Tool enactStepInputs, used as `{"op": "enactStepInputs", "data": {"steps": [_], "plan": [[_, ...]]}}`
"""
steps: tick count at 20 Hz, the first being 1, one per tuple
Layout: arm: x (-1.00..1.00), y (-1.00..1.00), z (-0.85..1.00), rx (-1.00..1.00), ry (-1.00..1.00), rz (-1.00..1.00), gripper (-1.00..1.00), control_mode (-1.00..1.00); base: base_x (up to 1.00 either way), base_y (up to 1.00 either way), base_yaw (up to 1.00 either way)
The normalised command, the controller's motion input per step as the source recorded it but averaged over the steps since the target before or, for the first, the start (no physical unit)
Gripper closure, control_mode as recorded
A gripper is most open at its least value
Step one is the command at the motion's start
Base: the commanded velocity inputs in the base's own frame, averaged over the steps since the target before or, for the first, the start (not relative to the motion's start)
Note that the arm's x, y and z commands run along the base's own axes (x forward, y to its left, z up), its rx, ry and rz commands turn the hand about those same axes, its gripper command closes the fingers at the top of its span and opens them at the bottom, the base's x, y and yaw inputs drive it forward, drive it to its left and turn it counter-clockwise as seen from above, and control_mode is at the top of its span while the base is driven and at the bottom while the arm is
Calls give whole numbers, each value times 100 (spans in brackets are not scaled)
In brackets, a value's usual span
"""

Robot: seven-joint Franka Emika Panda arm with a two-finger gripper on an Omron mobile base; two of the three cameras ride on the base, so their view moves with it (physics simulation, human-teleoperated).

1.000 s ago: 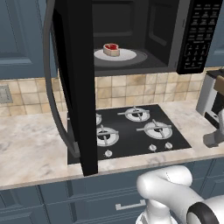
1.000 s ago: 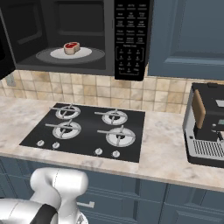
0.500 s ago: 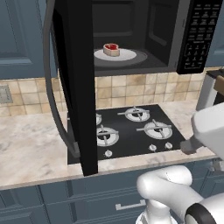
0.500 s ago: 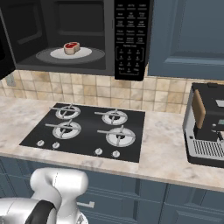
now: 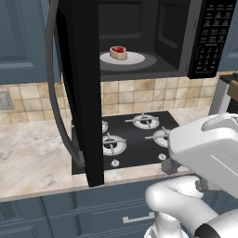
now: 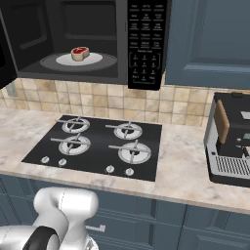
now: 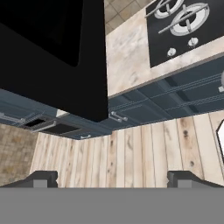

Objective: Transport the steak from the fridge to the microwave and turn on the microwave.

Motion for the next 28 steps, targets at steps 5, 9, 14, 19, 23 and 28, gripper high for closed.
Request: {"op": "enactStepInputs", "data": {"steps": [5, 9, 14, 19, 23, 28], "plan": [[-3, 19, -10, 0, 2, 3, -100, -100, 0, 0, 0], [-5, 17, -8, 0, 0, 2, -100, -100, 0, 0, 0], [0, 18, -3, 0, 0, 0, -100, -100, 0, 0, 0], [7, 30, 0, 4, 0, 0, -100, -100, 0, 0, 0], [0, 28, 3, 15, 0, 0, -100, -100, 0, 0, 0], [-1, 28, 1, 15, 0, 0, -100, -100, 0, 0, 0]]}}
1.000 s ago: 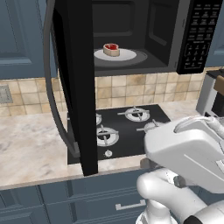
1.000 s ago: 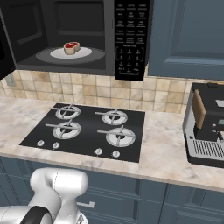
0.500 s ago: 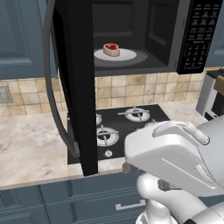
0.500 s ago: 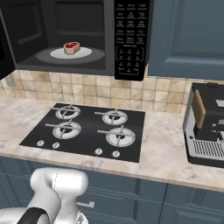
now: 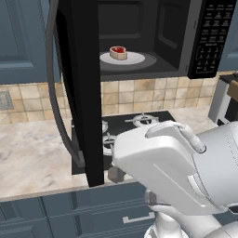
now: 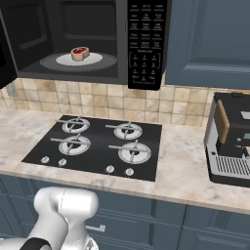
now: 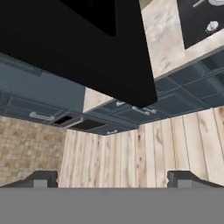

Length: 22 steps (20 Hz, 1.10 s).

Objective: Transport the steak from the fridge to the microwave and turn on the microwave.

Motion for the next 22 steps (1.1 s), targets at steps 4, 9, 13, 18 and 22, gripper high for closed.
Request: {"op": "enactStepInputs", "data": {"steps": [4, 9, 13, 18, 22], "plan": [[1, 34, 0, 8, 0, 0, -100, -100, 0, 0, 0], [10, 34, 0, 5, 0, 0, -100, -100, 0, 0, 0], [4, 31, 0, 9, 0, 0, -100, -100, 0, 0, 0], [0, 27, 2, 15, 0, 0, -100, -100, 0, 0, 0], [-4, 23, 3, 20, 0, -5, -100, -100, 0, 0, 0]]}}
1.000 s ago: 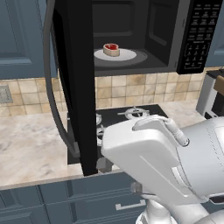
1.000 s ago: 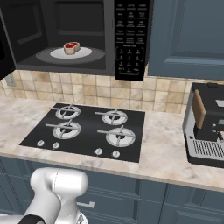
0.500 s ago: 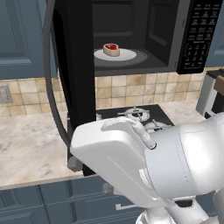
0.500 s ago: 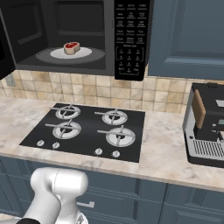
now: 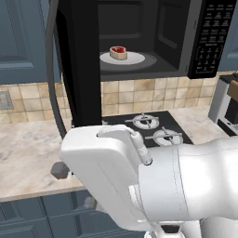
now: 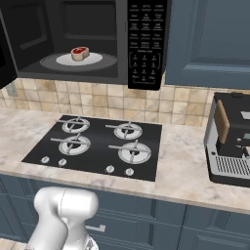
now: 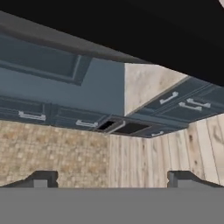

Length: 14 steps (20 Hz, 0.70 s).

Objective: Transport the steak from the fridge to the microwave and turn on the microwave.

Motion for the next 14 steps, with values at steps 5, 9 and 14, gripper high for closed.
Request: {"op": "enactStepInputs", "data": {"steps": [5, 9, 14], "plan": [[-3, 21, 3, 23, 0, -11, -100, -100, 0, 0, 0], [8, 31, 5, 12, -3, -10, -100, -100, 0, 0, 0], [9, 30, 9, 3, -6, -7, -100, -100, 0, 0, 0]]}}
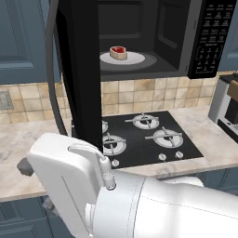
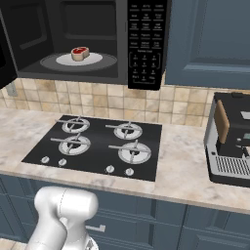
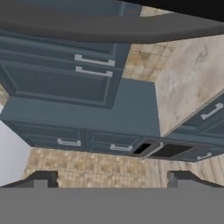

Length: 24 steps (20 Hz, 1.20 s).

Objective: Transport the steak from the fridge to the microwave and turn on the microwave.

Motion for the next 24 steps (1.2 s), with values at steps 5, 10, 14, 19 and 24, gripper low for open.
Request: {"op": "enactStepInputs", "data": {"steps": [5, 10, 14, 19, 24], "plan": [[23, 11, 17, 0, 0, -8, -100, -100, 0, 0, 0], [26, 1, 17, 0, 0, -8, -100, -100, 0, 0, 0], [18, 8, 8, 0, 0, -8, -100, -100, 0, 0, 0], [14, -1, 5, 0, 0, -12, -100, -100, 0, 0, 0], [13, -5, 5, 1, 0, -16, -100, -100, 0, 0, 0]]}}
